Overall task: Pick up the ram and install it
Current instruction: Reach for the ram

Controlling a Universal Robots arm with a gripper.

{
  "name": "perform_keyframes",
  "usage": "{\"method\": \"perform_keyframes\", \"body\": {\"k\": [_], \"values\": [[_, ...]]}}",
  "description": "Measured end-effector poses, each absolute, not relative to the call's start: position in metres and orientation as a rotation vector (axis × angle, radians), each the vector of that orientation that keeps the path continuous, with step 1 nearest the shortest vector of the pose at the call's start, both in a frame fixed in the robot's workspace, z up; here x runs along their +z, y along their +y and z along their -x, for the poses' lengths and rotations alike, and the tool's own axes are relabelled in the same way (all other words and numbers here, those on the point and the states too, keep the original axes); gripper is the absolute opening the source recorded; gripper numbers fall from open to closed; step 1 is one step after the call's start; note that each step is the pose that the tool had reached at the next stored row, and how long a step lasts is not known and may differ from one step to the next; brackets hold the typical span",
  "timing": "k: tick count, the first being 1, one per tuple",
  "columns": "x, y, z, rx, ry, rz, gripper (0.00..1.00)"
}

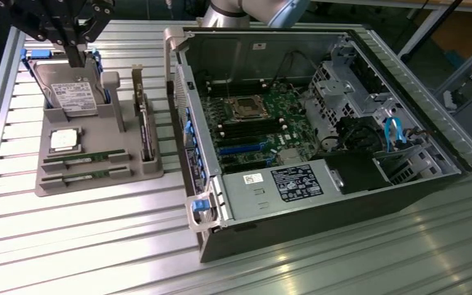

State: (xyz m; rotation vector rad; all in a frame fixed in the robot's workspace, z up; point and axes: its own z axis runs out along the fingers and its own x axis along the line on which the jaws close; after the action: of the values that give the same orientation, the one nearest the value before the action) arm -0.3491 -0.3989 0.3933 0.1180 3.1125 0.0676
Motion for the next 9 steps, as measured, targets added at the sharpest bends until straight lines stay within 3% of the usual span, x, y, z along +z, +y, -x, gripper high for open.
{"method": "perform_keyframes", "body": {"k": [9], "values": [[0.393,-0.399,0.369,0.068,3.113,-0.118,0.10]]}}
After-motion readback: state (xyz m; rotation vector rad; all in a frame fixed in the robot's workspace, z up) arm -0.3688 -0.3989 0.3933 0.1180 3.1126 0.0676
